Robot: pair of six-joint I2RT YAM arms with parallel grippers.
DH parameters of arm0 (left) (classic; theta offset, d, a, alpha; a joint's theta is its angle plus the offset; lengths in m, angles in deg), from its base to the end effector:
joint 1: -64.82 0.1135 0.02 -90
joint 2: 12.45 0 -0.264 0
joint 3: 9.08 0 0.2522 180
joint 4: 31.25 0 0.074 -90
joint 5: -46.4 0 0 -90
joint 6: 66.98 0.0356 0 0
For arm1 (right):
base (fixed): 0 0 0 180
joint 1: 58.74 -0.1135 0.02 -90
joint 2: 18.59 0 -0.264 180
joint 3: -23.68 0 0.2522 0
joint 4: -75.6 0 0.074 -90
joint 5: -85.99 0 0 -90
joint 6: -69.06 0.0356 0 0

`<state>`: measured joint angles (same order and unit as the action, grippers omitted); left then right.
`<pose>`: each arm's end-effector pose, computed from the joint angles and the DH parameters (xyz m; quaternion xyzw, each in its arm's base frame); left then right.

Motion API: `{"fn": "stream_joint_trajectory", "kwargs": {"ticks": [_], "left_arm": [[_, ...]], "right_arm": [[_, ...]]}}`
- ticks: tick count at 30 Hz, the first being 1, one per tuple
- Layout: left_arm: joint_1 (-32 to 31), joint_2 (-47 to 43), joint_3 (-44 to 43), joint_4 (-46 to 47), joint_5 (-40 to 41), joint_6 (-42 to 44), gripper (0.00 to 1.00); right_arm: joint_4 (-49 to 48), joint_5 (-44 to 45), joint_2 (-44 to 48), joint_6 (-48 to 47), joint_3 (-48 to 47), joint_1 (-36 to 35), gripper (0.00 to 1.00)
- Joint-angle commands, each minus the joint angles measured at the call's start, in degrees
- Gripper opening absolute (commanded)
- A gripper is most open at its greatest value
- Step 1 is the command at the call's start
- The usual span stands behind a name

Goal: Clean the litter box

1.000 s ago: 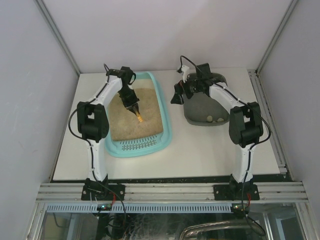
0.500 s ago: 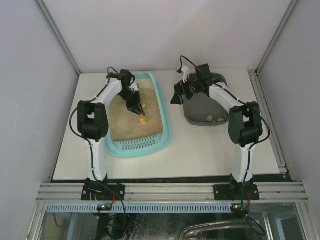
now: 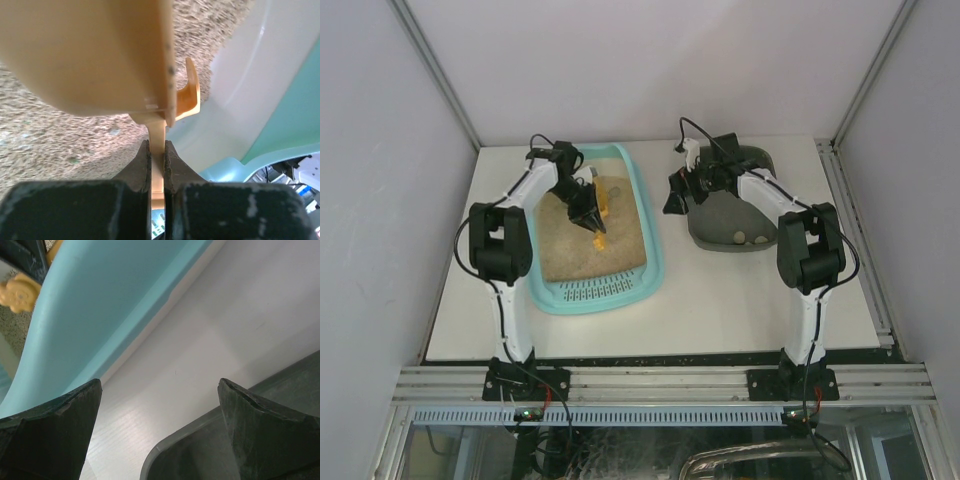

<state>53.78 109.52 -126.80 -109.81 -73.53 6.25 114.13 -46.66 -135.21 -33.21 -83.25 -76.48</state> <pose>0.4132 -0.0987 0.2147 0.0320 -0.9638 0.2647 0.0031 0.4247 0.1612 0.2324 -0.3506 0.8071 0.3552 0.3156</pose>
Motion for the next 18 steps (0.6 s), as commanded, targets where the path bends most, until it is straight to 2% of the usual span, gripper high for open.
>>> {"fn": "stream_joint_trajectory", "kwargs": {"ticks": [1, 7, 14, 18], "left_arm": [[2.5, 1.9, -3.0, -1.2, 4.7, 2.2, 0.0], [2.6, 7.5, -10.3, -4.4, 13.5, 2.4, 0.0], [1.6, 8.9, -12.2, -4.5, 8.9, 3.9, 0.0], [-0.4, 6.3, -8.8, -3.4, 8.5, 4.4, 0.0]], "right_arm": [[-1.8, -0.2, 4.3, -0.5, 0.9, -0.3, 1.0], [-1.4, 0.2, 3.2, -0.8, -1.1, -0.3, 1.0], [2.2, 0.7, 0.3, -2.3, -6.7, -0.5, 1.0], [2.8, 0.6, -0.1, -2.3, -7.3, -0.5, 1.0]]}}
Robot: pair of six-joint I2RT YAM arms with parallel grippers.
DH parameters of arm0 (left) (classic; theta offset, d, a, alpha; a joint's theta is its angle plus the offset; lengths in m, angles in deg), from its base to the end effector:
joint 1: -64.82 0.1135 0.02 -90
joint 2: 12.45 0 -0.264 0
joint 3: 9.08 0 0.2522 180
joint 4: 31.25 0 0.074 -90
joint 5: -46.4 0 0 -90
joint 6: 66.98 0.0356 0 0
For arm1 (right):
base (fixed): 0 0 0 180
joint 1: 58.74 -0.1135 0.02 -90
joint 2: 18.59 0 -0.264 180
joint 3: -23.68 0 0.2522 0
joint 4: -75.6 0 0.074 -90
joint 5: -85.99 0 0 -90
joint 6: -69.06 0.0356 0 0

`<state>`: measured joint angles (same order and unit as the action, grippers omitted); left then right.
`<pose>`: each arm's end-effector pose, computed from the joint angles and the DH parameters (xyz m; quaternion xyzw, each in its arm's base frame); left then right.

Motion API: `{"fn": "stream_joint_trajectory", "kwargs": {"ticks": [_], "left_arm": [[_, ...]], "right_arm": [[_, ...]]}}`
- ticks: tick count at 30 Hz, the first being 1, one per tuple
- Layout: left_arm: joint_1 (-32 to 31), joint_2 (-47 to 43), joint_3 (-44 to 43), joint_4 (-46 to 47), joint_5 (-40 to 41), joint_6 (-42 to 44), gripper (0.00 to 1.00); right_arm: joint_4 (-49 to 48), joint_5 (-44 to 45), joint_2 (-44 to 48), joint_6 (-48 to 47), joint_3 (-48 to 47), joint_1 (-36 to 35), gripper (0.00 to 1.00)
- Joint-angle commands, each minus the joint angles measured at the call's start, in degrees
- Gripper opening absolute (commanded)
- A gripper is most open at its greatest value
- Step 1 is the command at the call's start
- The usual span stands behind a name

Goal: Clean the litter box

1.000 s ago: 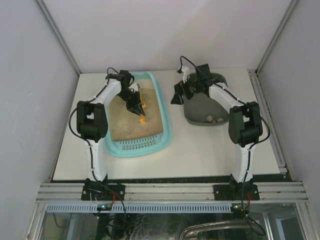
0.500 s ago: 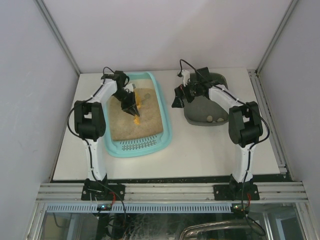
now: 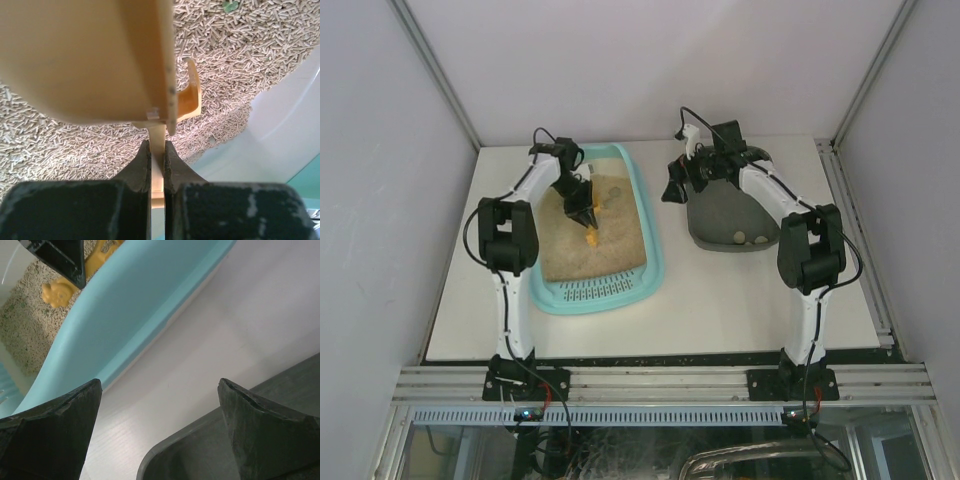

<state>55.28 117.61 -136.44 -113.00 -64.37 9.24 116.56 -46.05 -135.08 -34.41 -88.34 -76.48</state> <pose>0.4439 -0.0874 0.1969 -0.0276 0.9821 -0.1860 0.0102 0.4306 0.1628 0.2586 -0.3634 0.7953 0.3449 0.3414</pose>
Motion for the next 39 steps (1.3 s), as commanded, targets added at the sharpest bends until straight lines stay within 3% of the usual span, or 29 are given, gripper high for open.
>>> {"fn": "stream_joint_trajectory", "kwargs": {"ticks": [1, 6, 13, 18, 22, 31, 39], "left_arm": [[-2.3, -2.7, 2.0, 0.3, -0.5, 1.5, 0.0], [-3.5, -3.7, 4.4, 0.5, -1.2, 1.9, 0.0], [-7.4, -9.0, 16.4, 3.4, 3.9, 1.0, 0.0], [-8.1, -10.5, 21.4, 6.1, 1.3, 1.7, 0.0], [-8.1, -9.7, 21.3, 8.7, -5.9, 3.3, 0.0], [-7.8, -5.5, 15.7, 11.3, -6.1, 5.3, 0.0], [-7.6, -9.0, 15.6, 14.6, -12.1, 5.4, 0.0]], "right_arm": [[0.4, 0.1, -0.3, -1.1, -2.2, -0.6, 1.0], [0.8, 0.0, -0.6, -0.9, -2.1, -1.2, 1.0], [1.0, -0.2, 0.6, -0.7, -1.1, -1.6, 1.0], [0.9, -0.4, 0.6, -0.6, -0.8, -2.0, 1.0], [0.4, -0.1, 1.1, -0.8, -0.1, -2.4, 1.0], [-0.4, 0.2, 2.2, -1.3, 2.5, -2.4, 1.0], [-2.4, 0.1, 2.8, -0.7, 5.4, -2.4, 1.0]]}}
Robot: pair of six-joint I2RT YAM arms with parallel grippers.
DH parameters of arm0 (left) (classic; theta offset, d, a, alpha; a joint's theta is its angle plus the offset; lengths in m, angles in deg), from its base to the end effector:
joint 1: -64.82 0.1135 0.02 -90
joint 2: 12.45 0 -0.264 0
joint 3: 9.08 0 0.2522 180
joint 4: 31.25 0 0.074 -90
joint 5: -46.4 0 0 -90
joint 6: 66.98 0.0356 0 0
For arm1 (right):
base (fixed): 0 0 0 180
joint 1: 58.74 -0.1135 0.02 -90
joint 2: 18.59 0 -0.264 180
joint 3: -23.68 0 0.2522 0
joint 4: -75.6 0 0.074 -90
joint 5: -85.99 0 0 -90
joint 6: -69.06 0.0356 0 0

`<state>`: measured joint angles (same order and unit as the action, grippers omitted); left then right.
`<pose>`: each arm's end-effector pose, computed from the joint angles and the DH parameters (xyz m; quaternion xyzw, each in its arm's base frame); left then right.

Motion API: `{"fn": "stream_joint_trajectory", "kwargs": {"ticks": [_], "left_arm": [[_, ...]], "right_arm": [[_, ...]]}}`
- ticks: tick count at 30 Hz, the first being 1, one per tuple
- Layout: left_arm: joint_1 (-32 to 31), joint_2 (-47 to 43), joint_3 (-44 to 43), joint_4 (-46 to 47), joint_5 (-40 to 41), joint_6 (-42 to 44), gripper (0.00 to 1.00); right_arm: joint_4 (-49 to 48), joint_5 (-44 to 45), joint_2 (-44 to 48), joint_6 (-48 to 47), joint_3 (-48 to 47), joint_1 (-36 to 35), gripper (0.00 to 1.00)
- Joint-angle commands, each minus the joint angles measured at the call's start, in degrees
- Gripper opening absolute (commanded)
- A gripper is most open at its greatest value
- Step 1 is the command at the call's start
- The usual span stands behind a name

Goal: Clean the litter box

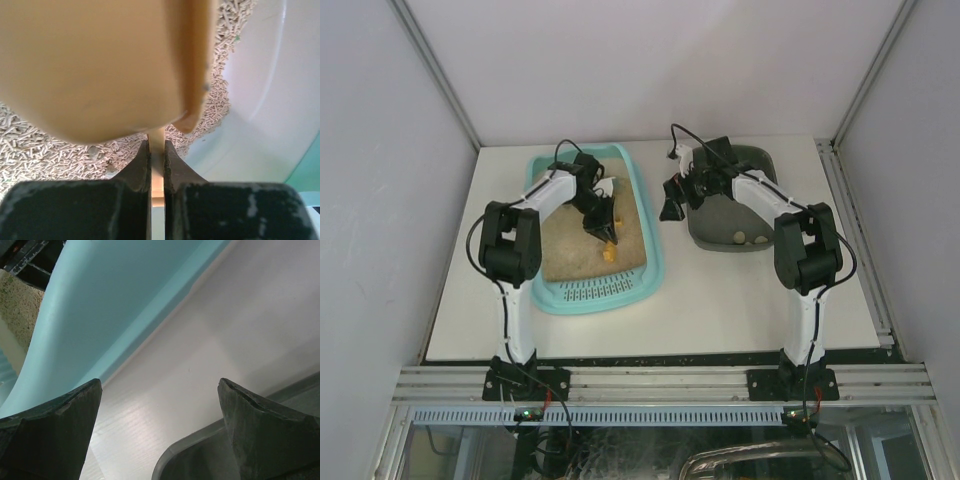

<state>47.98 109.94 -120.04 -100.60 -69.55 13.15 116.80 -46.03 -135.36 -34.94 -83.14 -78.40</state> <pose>0.4028 -0.1382 0.1818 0.0771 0.9684 -0.2358 0.0245 0.4161 0.1739 0.2274 -0.3690 0.8081 0.3530 0.2934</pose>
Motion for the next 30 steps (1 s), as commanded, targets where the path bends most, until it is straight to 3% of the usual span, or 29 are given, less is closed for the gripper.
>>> {"fn": "stream_joint_trajectory", "kwargs": {"ticks": [1, 7, 25, 30], "left_arm": [[-0.2, -2.3, 0.0, 2.9, -8.1, 1.4, 0.0], [5.1, -9.9, 9.7, 13.4, -20.9, -2.6, 0.0], [9.5, -18.9, 19.4, 21.6, -26.6, -7.7, 0.0], [9.7, -25.6, 24.3, 24.9, -27.6, -9.4, 0.0]], "right_arm": [[-2.8, 0.0, 3.2, -0.1, 0.3, -0.5, 1.0], [-3.8, -0.3, 3.3, 0.1, 1.6, -0.4, 1.0], [-4.3, -1.4, 4.0, 0.1, 2.8, 0.9, 1.0], [-4.3, -1.9, 4.4, 0.2, 3.1, 1.6, 1.0]]}}
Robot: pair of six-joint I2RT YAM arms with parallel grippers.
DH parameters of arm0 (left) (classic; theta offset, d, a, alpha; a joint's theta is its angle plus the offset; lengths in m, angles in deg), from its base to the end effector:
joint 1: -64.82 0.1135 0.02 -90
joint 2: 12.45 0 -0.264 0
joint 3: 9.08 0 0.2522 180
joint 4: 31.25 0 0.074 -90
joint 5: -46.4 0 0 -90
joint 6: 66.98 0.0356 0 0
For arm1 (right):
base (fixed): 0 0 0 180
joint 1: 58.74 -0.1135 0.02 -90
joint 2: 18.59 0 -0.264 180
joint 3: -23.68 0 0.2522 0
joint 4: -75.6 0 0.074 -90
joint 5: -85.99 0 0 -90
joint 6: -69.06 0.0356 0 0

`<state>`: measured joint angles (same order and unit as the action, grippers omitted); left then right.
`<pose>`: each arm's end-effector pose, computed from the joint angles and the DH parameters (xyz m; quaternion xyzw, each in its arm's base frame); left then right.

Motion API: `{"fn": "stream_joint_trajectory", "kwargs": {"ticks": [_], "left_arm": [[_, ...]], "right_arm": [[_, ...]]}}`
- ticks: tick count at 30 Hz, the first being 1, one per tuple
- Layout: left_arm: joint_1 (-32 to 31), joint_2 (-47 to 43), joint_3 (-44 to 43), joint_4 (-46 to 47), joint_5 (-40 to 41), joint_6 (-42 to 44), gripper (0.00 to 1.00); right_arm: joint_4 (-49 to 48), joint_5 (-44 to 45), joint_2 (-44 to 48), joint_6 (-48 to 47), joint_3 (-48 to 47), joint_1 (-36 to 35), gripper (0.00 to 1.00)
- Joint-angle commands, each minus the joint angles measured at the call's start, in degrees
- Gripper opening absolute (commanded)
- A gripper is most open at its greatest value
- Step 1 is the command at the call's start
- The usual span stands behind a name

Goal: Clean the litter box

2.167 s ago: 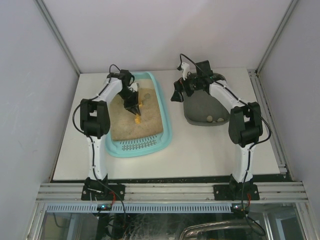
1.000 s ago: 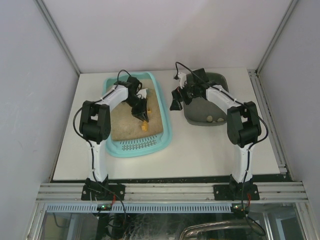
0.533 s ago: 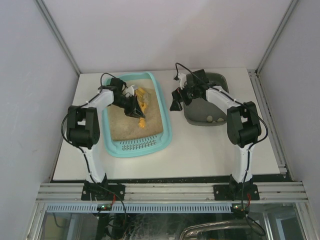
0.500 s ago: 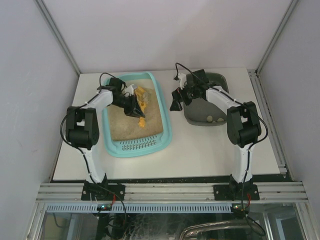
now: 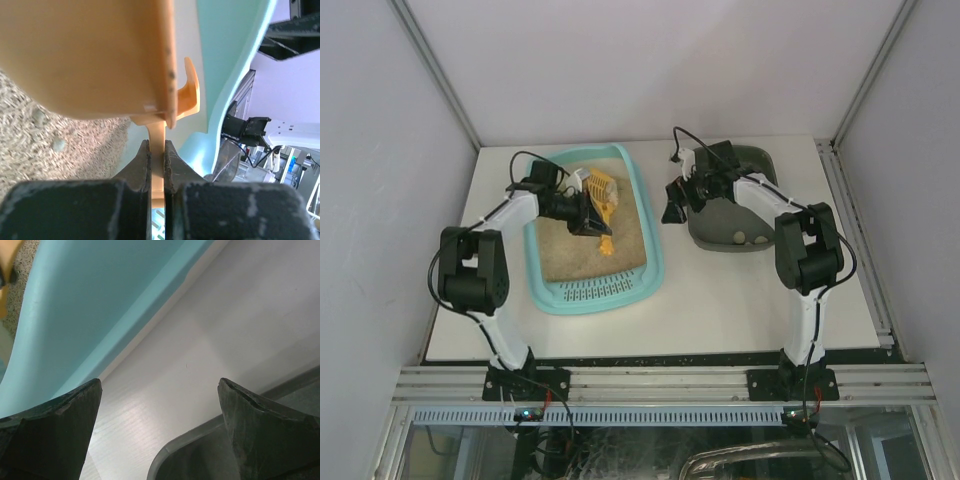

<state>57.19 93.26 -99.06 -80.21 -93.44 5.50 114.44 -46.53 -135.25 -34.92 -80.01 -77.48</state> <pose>0.3688 -0.0768 0.2116 0.0157 0.8895 -0.4445 0.1044 0.4148 0.1661 0.2140 -0.3619 0.8116 0.3550 0.2904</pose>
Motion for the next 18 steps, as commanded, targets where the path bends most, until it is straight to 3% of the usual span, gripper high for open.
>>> {"fn": "stream_joint_trajectory", "kwargs": {"ticks": [1, 7, 10, 11, 13, 16, 18], "left_arm": [[0.6, -10.6, 5.2, 5.3, -3.7, -2.3, 0.0], [1.9, -22.8, 15.8, 14.7, -5.4, -7.5, 0.0], [3.0, -30.2, 23.6, 26.8, -8.7, -14.4, 0.0], [3.4, -33.0, 27.4, 33.9, -9.8, -21.4, 0.0], [3.9, -39.0, 37.3, 57.5, -9.3, -36.5, 0.0], [4.5, -44.6, 53.2, 93.6, -0.5, -55.9, 0.0], [5.5, -43.4, 60.5, 113.5, 4.1, -67.2, 0.0]], "right_arm": [[-1.8, -1.7, 4.5, 0.0, -0.1, 0.8, 1.0], [-1.4, -3.6, 5.4, 0.8, -0.1, 1.8, 1.0], [-1.3, -4.3, 5.9, 1.2, 0.0, 2.4, 1.0], [-1.0, -4.5, 6.0, 1.2, 0.0, 2.6, 1.0], [-0.6, -4.9, 6.2, 1.3, -0.2, 3.0, 1.0], [0.0, -5.0, 6.6, 1.3, -0.7, 3.7, 1.0], [0.4, -5.1, 7.0, 1.2, -0.8, 4.0, 1.0]]}}
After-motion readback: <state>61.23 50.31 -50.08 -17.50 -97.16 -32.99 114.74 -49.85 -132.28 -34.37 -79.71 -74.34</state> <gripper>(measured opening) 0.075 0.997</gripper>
